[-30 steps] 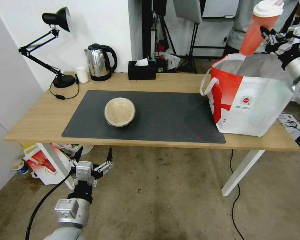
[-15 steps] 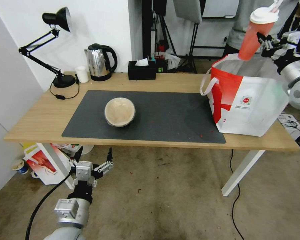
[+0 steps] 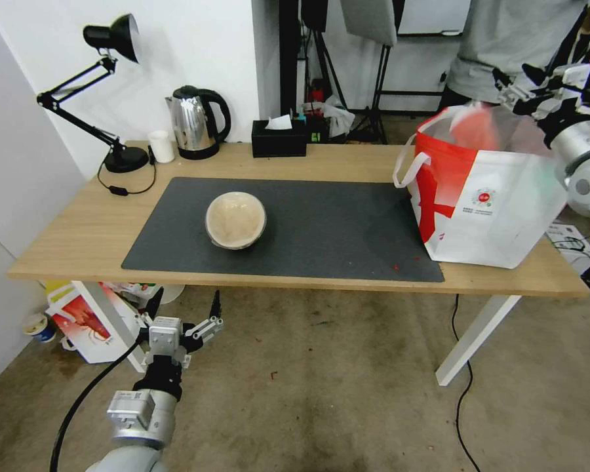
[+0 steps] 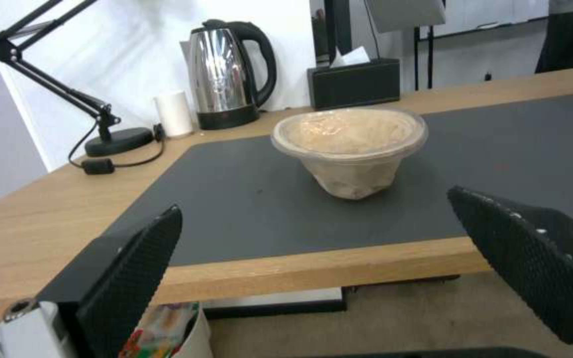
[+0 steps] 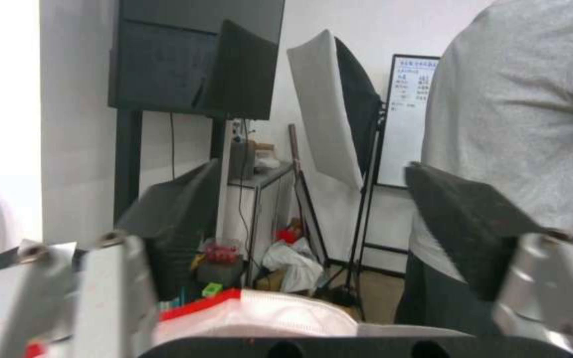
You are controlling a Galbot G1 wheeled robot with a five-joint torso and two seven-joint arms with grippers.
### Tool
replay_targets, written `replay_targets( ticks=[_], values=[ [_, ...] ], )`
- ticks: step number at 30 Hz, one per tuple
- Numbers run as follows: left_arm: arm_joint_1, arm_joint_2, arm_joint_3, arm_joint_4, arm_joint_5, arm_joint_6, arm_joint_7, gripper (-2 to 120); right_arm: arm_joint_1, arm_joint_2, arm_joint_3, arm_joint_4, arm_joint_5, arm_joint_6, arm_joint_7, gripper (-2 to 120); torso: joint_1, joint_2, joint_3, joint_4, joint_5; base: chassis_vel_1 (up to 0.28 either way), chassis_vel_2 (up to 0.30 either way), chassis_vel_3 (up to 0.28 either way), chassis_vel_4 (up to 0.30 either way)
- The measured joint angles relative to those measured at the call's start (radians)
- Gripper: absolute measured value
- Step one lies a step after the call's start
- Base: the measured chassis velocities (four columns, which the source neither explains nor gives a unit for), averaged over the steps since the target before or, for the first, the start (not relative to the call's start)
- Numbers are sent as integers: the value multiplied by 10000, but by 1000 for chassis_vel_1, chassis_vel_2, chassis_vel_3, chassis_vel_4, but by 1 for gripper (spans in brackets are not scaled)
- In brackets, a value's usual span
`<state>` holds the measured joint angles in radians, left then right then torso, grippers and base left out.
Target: Pick up the trash from the table and place it into the takeout bag.
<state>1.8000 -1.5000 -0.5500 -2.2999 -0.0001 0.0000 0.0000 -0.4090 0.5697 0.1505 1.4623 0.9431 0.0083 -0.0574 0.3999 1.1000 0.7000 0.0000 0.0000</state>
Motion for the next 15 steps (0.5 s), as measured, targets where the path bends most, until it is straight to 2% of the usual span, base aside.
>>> replay_targets(
  ticks=[1, 4, 7, 15],
  values=[
    [0, 0, 0, 0, 0, 0, 0, 100, 0, 0, 0, 0, 0, 0, 0, 75, 0, 0, 0, 0, 0, 0, 0, 0, 0],
    [0, 0, 0, 0, 0, 0, 0, 100, -95, -35, 68, 69, 30, -29, 76, 90, 0, 0, 0, 0, 0, 0, 0, 0, 0],
    [0, 0, 0, 0, 0, 0, 0, 100, -117, -42, 95, 86, 40, -39, 111, 97, 0, 0, 0, 0, 0, 0, 0, 0, 0],
    [0, 0, 0, 0, 0, 0, 0, 100, -122, -119, 111, 361, 87, -136, 187, 100, 1, 0, 0, 0, 0, 0, 0, 0, 0]
  ],
)
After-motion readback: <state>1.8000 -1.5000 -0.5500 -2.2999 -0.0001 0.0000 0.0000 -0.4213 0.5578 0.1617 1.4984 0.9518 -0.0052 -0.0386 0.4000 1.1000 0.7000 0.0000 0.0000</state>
